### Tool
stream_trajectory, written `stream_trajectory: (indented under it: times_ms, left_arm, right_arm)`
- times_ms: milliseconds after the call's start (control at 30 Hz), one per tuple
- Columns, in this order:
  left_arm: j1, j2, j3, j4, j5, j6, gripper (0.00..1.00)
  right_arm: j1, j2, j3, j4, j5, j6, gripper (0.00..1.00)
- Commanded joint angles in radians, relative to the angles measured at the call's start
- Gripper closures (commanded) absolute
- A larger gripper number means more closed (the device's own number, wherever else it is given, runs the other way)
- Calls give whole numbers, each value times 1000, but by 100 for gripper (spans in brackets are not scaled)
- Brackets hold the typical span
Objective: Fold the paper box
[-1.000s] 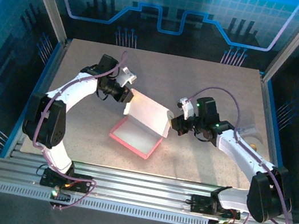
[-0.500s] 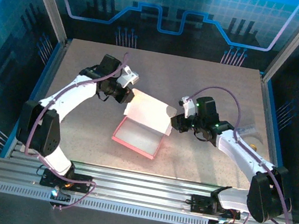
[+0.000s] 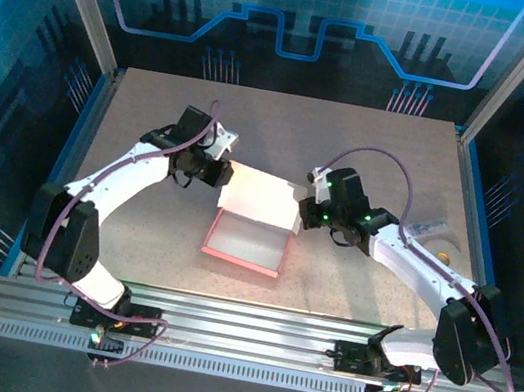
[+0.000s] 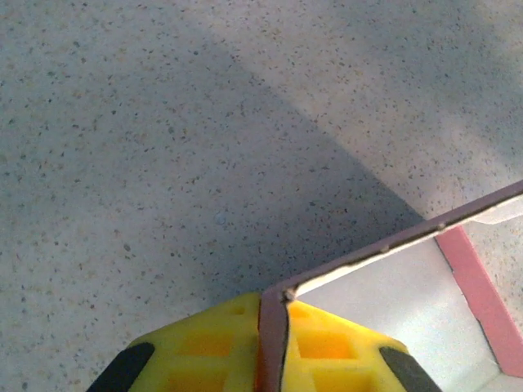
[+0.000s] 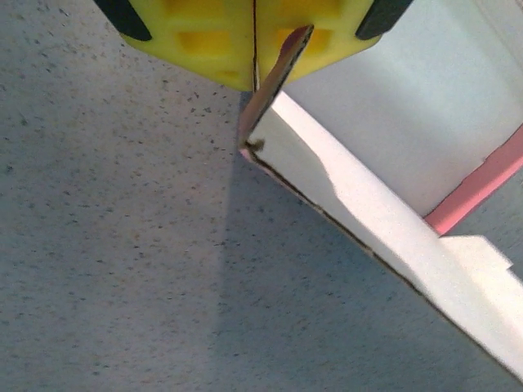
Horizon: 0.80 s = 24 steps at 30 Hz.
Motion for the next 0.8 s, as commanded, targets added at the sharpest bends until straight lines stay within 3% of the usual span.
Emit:
stream_trajectory:
  times_ms: [0,267,567,767]
  left_arm:
    - [-47,-72,-51,86,-100,-135,87]
    - [-140,-187,-158,211,-339,-299,88]
    - [-172,-225,-295,400,-492,-460,87]
    - [-218,-221,-337,481,-565,-490,87]
  right_arm:
    - [44,-17,55,9,170,84,92]
    - [92,10,56,68,353,192,93]
    - [150,50,12,249,460,242,92]
    - [194,83,-18,344,515,253,92]
